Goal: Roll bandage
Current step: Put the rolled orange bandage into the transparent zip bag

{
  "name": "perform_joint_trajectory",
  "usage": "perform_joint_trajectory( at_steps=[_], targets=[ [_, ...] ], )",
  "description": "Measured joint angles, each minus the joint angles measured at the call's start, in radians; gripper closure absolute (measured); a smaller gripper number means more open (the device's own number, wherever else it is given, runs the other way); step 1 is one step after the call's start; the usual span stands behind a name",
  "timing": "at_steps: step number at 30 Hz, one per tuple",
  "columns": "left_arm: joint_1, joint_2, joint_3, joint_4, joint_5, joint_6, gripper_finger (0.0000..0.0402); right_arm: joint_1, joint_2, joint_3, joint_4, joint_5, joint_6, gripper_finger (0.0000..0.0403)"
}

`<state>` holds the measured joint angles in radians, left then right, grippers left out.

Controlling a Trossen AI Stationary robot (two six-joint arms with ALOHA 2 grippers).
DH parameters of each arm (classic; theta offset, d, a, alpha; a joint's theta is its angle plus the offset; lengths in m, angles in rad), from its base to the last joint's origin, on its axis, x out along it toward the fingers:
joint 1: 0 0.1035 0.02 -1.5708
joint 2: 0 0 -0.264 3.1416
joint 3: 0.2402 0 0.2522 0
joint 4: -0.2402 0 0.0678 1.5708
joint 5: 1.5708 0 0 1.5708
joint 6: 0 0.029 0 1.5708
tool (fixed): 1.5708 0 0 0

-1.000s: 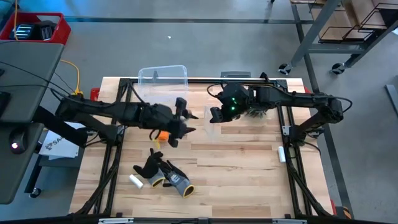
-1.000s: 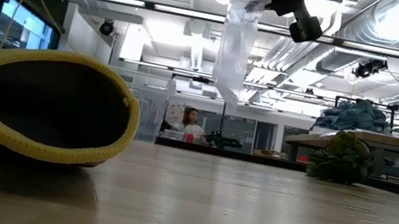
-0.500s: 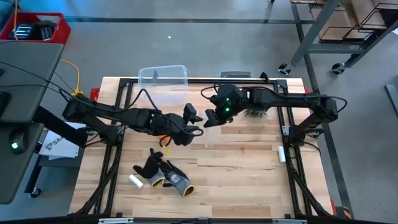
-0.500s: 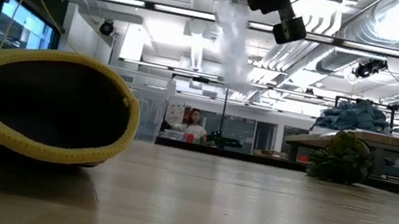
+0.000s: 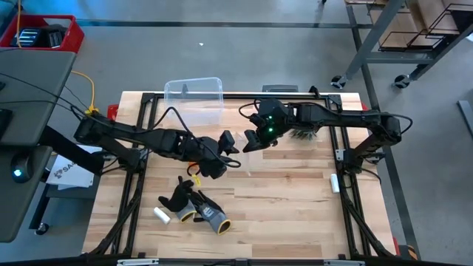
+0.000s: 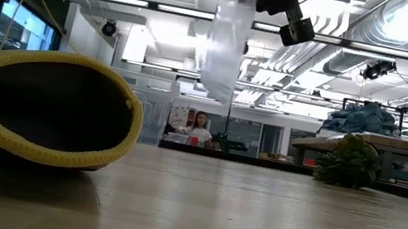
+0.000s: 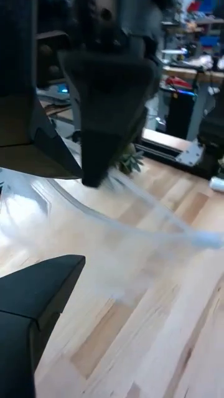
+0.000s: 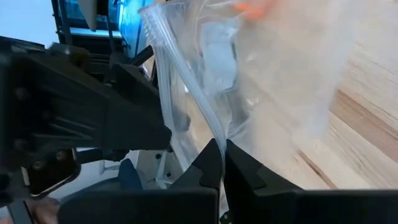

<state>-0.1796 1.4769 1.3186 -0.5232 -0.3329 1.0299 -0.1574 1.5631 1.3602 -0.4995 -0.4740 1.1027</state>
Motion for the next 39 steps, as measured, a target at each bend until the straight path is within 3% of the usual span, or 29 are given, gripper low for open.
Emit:
perform_joint_trajectory(
  at_steps=[4, 14, 17, 22, 24, 30, 34, 39],
  targets=[
    [0.003, 0.023, 0.0, 0.005, 0.004, 0.049, 0.0193, 0.001, 0.0, 0.0, 0.0, -0.007, 0.014, 0.0403],
    [0.014, 0.085, 0.0, -0.008, -0.112, 0.108, 0.0209, 0.001, 0.0, 0.0, 0.003, -0.033, 0.018, 0.0403],
    [0.003, 0.081, 0.0, -0.026, -0.118, 0.104, 0.025, -0.002, 0.0, 0.0, 0.003, -0.031, 0.019, 0.0403],
    [-0.005, 0.08, 0.0, -0.058, -0.119, 0.043, 0.0367, -0.013, -0.001, 0.0, 0.003, -0.031, 0.022, 0.0403],
    [-0.005, 0.08, 0.0, -0.099, -0.116, -0.022, 0.0392, -0.013, -0.006, 0.0, 0.003, -0.032, 0.023, 0.0403],
    [-0.012, 0.067, 0.0, -0.243, -0.043, -0.191, 0.0399, -0.013, -0.04, 0.0, -0.031, -0.001, 0.023, 0.0403],
    [-0.014, 0.034, 0.005, -0.259, 0.056, -0.254, 0.04, -0.012, -0.054, 0.0, -0.072, 0.012, 0.009, 0.0403],
    [-0.007, 0.016, 0.069, -0.273, 0.097, -0.278, 0.0401, -0.002, -0.056, 0.0, -0.079, 0.018, -0.016, 0.0403]
  ],
)
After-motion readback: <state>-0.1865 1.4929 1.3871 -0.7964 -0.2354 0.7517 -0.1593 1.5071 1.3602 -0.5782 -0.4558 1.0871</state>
